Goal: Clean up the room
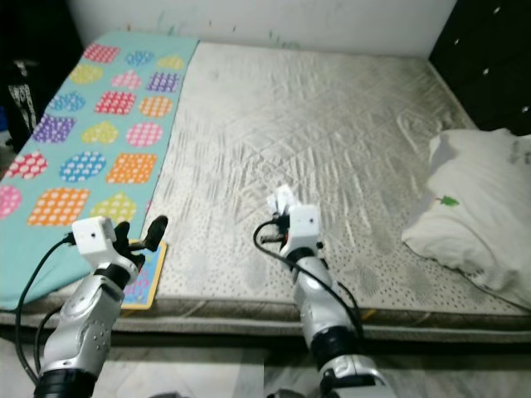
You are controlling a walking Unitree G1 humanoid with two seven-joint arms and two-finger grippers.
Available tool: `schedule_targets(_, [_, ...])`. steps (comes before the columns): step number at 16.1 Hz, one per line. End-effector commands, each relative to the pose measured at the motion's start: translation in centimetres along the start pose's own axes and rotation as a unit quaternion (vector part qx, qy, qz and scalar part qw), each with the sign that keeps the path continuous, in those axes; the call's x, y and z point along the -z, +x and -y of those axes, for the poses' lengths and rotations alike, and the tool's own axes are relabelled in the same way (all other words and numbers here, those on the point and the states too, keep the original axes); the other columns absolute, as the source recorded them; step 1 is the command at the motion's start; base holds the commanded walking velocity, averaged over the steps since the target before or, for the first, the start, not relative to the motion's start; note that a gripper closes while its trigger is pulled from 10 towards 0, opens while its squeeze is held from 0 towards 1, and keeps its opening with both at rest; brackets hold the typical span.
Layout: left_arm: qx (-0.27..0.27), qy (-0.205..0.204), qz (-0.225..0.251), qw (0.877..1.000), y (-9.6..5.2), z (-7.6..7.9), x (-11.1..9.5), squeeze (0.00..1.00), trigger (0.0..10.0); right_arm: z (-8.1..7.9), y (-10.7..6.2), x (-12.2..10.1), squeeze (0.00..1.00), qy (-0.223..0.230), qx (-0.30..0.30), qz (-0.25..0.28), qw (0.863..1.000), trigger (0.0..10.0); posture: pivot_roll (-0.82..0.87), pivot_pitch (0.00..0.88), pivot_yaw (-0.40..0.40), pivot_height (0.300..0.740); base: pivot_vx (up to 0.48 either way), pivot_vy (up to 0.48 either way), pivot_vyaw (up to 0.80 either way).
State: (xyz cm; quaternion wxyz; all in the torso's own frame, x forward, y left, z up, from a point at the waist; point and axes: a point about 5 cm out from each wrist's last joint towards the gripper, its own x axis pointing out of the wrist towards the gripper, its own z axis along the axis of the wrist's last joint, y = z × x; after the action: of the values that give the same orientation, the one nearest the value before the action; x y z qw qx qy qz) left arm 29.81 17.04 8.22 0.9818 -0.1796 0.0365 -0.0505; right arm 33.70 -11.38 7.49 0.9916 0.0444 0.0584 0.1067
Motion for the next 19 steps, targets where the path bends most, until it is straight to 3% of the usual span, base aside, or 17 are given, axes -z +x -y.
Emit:
schedule_targets(1, [0.010,-0.001,-0.009,1.000,-0.10,0.44,0.46,0.00,10.0,0.54,-0.05,-0.01,0.00,0.004,0.009,-0.001,1.000,10.0,0.07,0.143,-0.056,0.740,0.277,0.000,0.00])
schedule_targets(6, [0.008,-0.003,-0.008,1.000,-0.04,0.46,0.43,0.00,10.0,0.66,-0.01,-0.06,0.00,0.003,0.012,-0.002,1.000,10.0,0.06,0.145,-0.059,0.740,0.287,0.000,0.00])
schedule_targets(13, [-0.006,-0.011,-0.013,1.000,0.07,0.11,0.51,0.00,10.0,0.75,0.05,-0.09,0.00,0.002,0.014,-0.003,1.000,10.0,0.06,0.148,-0.060,0.740,0.000,0.000,0.00])
schedule_targets(19, [-0.004,-0.017,-0.011,1.000,0.17,0.11,0.45,0.00,10.0,0.77,0.11,-0.14,0.00,0.002,0.014,-0.004,1.000,10.0,0.06,0.151,-0.062,0.740,0.000,0.187,-0.42])
